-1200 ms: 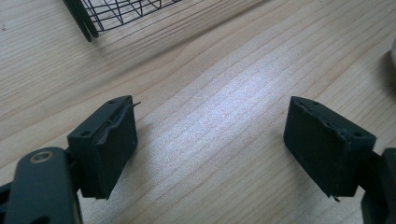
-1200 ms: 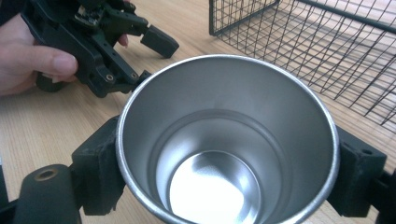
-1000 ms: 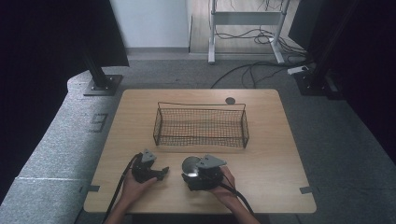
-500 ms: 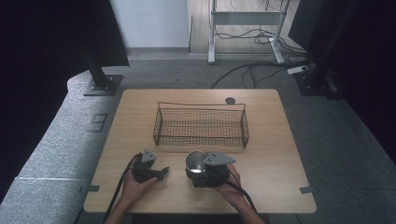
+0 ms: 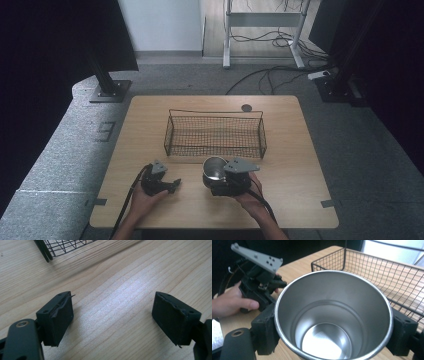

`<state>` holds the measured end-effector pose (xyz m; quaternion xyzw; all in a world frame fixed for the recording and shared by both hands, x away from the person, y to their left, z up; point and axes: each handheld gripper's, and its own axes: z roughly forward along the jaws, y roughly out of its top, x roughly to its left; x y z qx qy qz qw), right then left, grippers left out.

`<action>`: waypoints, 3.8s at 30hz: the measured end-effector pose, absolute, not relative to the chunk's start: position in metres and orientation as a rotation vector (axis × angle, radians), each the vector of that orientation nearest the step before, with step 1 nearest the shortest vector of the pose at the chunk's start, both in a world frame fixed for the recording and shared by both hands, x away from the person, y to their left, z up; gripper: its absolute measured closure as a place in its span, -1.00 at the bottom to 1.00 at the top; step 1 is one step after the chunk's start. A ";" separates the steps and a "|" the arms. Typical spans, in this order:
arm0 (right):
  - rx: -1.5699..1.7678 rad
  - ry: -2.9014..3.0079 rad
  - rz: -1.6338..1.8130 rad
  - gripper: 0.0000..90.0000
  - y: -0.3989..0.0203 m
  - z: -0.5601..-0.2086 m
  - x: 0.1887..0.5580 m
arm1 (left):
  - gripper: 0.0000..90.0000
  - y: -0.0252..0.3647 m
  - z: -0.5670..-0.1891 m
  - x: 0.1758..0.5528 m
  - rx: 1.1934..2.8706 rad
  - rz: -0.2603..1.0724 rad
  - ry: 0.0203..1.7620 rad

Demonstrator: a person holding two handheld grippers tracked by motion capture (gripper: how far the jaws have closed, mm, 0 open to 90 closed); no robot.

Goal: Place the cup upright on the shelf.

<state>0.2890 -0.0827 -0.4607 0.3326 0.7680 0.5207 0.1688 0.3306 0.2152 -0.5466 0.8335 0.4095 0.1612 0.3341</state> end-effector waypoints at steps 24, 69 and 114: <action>0.951 2.142 1.524 -0.59 -0.094 -0.440 0.304 | -0.61 0.215 -0.547 0.331 2.176 0.422 1.068; 1.021 2.116 1.490 -0.59 -0.113 -0.416 0.355 | -0.61 0.215 -0.547 0.330 2.178 0.421 1.064; 1.081 2.103 1.383 -0.59 -0.112 -0.406 0.411 | -0.61 0.215 -0.547 0.330 2.177 0.418 1.064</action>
